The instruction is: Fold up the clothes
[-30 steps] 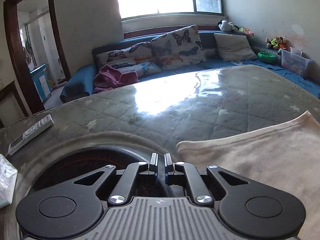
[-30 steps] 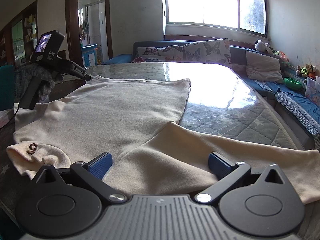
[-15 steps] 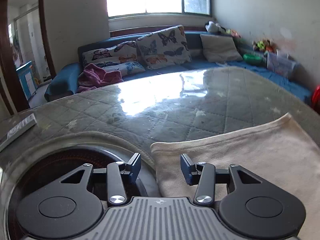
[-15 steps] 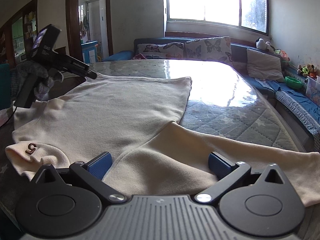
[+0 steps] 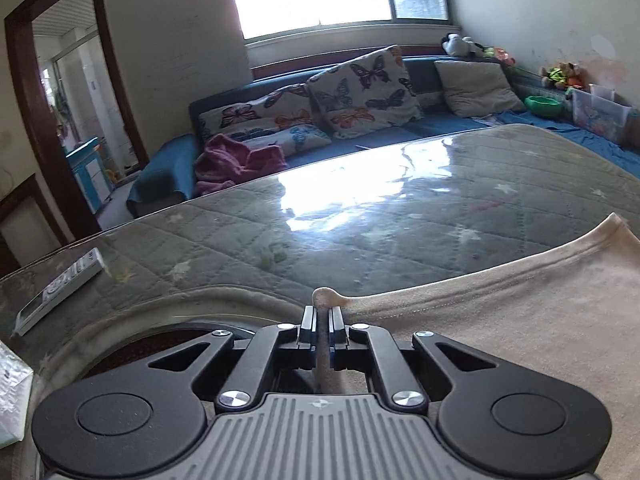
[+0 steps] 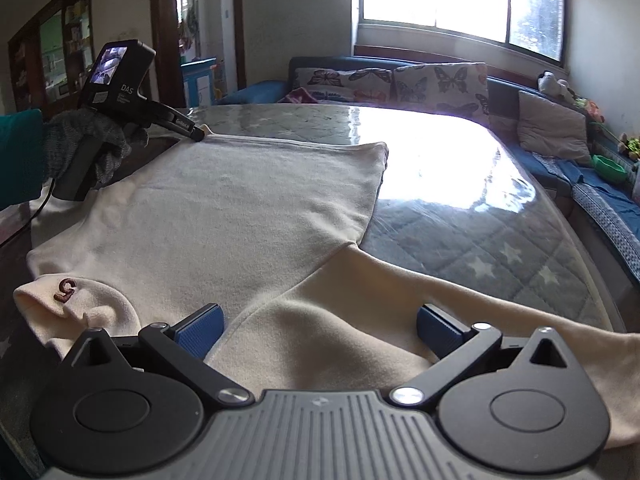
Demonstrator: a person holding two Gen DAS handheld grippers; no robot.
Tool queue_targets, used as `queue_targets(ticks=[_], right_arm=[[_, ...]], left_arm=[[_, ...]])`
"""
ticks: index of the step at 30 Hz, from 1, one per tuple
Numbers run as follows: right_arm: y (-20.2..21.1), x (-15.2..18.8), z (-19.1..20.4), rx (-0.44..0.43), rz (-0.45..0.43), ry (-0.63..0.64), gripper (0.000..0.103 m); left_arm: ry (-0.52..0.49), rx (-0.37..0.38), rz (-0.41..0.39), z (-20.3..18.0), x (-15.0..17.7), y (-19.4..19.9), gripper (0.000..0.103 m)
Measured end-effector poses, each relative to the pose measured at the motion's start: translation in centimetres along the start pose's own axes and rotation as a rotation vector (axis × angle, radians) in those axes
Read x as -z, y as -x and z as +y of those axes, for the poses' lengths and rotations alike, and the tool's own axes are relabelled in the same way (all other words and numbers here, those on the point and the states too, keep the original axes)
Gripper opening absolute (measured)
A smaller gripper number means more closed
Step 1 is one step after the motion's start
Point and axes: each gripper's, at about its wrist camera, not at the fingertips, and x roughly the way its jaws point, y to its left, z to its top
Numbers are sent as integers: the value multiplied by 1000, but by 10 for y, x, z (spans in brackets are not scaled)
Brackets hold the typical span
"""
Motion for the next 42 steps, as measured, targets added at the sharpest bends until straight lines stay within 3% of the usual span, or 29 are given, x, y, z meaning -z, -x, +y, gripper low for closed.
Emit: queue_targets(ticks=[5, 8, 14, 17, 23, 29, 34, 42], right_arm=[[-23, -18, -10, -37, 11, 19, 103], [-24, -19, -11, -42, 13, 29, 103], [-2, -6, -25, 5, -26, -59, 103], [8, 0, -38, 71, -38, -98, 103], [13, 4, -56, 171, -71, -155, 103], [-1, 4, -56, 213, -26, -161, 103], [-4, 5, -55, 200, -15, -159, 103], [-3, 5, -54, 201, -20, -159, 103]], left_arm=[[34, -48, 29, 18, 1, -9, 8], [57, -40, 40, 26, 2, -5, 17], [125, -24, 9, 45, 10, 37, 20], [164, -32, -10, 59, 24, 67, 35], [240, -131, -18, 92, 67, 127, 49], [376, -240, -14, 115, 115, 180, 64], [456, -234, 20, 116, 142, 189, 65], [576, -268, 52, 132, 150, 173, 62]])
